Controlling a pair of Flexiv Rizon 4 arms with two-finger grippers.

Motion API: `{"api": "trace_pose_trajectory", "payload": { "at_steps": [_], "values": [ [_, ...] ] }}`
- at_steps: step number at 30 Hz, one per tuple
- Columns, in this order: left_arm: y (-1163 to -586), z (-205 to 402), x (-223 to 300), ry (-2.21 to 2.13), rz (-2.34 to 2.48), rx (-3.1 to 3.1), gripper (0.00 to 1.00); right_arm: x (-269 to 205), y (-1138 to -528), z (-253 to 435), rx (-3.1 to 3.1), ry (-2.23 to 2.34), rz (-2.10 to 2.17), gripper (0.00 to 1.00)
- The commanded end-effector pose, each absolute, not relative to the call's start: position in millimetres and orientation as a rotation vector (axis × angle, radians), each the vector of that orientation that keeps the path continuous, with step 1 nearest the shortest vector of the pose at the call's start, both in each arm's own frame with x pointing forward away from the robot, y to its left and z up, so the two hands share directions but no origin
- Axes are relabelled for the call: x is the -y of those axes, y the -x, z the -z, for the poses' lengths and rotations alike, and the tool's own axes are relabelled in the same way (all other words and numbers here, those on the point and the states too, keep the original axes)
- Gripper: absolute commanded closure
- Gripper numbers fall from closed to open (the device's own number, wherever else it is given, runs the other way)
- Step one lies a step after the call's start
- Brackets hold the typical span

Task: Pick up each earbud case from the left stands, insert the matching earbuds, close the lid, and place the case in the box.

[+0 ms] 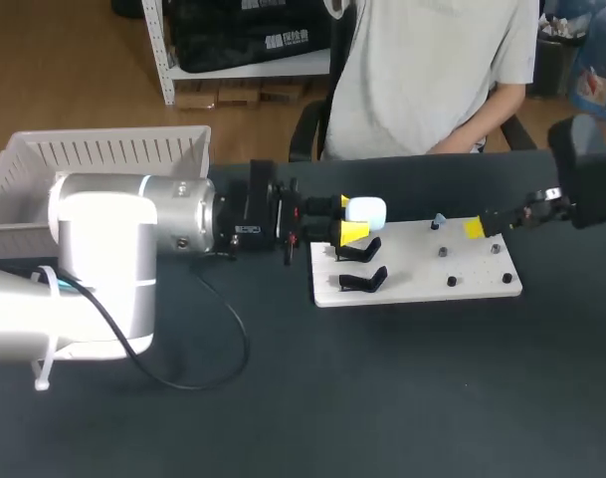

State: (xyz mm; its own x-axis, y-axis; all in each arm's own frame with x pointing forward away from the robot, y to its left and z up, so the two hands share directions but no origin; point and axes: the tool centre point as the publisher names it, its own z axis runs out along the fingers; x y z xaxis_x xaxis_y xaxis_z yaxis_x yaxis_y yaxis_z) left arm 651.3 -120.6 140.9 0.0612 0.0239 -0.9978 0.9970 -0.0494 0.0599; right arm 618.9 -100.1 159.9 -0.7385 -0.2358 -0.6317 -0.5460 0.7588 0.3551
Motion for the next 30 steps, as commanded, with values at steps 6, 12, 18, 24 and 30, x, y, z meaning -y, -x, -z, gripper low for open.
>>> {"api": "trace_pose_trajectory", "payload": {
  "at_steps": [6,12,18,24,30],
  "values": [
    [-654,-133,125,-1.29,1.198,-1.138,1.0,57,-619,-161,-2.377,0.629,-0.731,0.0],
    [-654,-129,125,-1.286,1.189,-1.129,1.0,37,-621,-156,-2.387,0.633,-0.759,0.0],
    [-656,-128,124,-1.268,1.187,-1.114,1.0,19,-621,-156,-2.391,0.643,-0.786,0.0],
    [-656,-128,124,-1.268,1.187,-1.114,1.0,5,-626,-157,-2.395,0.64,-0.802,0.0],
    [-656,-128,124,-1.268,1.187,-1.114,1.0,-7,-631,-151,-2.423,0.639,-0.816,0.0]
  ]
}}
